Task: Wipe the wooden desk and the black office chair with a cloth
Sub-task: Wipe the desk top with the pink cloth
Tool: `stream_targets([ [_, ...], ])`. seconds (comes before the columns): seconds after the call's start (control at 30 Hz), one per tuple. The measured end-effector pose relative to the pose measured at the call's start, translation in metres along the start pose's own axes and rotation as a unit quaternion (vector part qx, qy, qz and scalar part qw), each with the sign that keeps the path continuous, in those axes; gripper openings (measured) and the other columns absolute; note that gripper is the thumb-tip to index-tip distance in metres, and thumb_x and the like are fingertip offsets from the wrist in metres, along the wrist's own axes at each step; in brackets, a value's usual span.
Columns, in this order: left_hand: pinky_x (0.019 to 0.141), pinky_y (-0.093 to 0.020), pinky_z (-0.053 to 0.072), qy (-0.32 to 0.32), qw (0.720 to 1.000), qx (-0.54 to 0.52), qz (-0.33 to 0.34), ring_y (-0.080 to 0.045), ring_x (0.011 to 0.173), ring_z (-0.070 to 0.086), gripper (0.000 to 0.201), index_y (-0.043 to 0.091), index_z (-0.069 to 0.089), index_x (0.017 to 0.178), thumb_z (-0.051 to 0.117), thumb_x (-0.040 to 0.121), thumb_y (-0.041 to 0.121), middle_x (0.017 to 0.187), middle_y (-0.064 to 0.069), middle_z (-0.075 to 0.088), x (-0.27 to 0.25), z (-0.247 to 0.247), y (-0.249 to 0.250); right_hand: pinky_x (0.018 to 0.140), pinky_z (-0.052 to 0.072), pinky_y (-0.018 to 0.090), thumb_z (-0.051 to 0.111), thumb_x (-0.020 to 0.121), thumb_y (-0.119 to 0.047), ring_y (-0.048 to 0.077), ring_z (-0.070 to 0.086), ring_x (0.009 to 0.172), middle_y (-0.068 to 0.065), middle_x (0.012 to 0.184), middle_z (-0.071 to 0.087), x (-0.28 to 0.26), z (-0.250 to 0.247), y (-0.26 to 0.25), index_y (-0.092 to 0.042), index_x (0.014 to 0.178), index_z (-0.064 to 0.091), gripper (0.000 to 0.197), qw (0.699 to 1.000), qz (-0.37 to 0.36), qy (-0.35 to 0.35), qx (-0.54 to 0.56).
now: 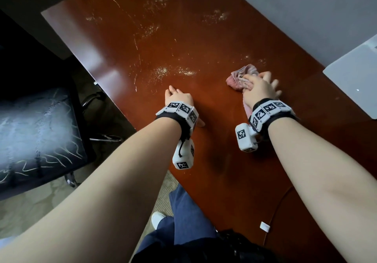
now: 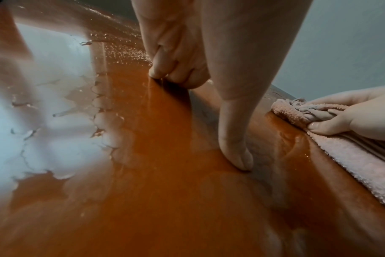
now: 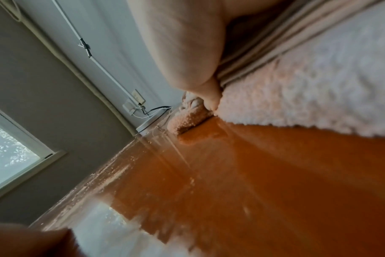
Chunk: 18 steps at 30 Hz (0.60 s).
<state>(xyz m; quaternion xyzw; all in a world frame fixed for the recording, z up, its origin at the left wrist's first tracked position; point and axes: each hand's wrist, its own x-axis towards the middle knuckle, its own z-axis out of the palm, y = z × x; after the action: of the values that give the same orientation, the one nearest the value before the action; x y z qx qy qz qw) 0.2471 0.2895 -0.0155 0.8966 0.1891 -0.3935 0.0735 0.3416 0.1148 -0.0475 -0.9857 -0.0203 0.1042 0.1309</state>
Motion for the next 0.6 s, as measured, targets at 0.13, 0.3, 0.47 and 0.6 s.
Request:
stream_targets([
  [0.13, 0.117, -0.046, 0.004, 0.013, 1.0, -0.011, -0.004, -0.038, 0.145, -0.003, 0.128, -0.006, 0.009, 0.148, 0.07, 0.063, 0.07, 0.156, -0.025, 0.001, -0.005, 0.002, 0.0, 0.099, 0.032, 0.043, 0.058, 0.089, -0.019, 0.028, 0.033, 0.118, -0.002, 0.137, 0.034, -0.022, 0.003, -0.008, -0.042, 0.124, 0.056, 0.042, 0.994, -0.093, -0.037, -0.038],
  [0.3, 0.117, -0.04, 0.003, 0.054, 0.996, -0.065, -0.033, -0.034, 0.145, -0.004, 0.132, -0.003, -0.008, 0.148, 0.074, 0.066, 0.061, 0.156, -0.021, -0.01, -0.008, 0.018, -0.001, 0.096, 0.025, 0.04, 0.057, 0.085, -0.015, 0.023, 0.032, 0.117, -0.007, 0.136, 0.036, -0.06, 0.009, 0.003, -0.043, 0.121, 0.057, 0.046, 0.97, -0.216, -0.084, -0.07],
  [0.47, 0.117, -0.04, 0.002, 0.088, 0.989, -0.113, -0.025, -0.032, 0.146, -0.006, 0.128, -0.001, -0.008, 0.148, 0.077, 0.068, 0.052, 0.157, -0.018, -0.011, -0.001, 0.027, 0.01, 0.091, 0.027, 0.038, 0.056, 0.079, -0.009, 0.022, 0.031, 0.117, -0.01, 0.136, 0.039, -0.077, -0.002, 0.043, -0.047, 0.113, 0.061, 0.051, 0.948, -0.279, -0.122, -0.094],
  [0.6, 0.118, -0.04, -0.001, 0.082, 0.992, -0.082, 0.046, -0.028, 0.145, -0.014, 0.124, 0.007, -0.01, 0.15, 0.075, 0.072, 0.05, 0.157, -0.011, -0.02, 0.009, 0.015, 0.026, 0.092, 0.024, 0.036, 0.057, 0.076, -0.007, 0.021, 0.031, 0.117, -0.01, 0.137, 0.039, -0.068, -0.007, 0.054, -0.048, 0.113, 0.061, 0.056, 0.947, -0.28, -0.121, -0.095],
])
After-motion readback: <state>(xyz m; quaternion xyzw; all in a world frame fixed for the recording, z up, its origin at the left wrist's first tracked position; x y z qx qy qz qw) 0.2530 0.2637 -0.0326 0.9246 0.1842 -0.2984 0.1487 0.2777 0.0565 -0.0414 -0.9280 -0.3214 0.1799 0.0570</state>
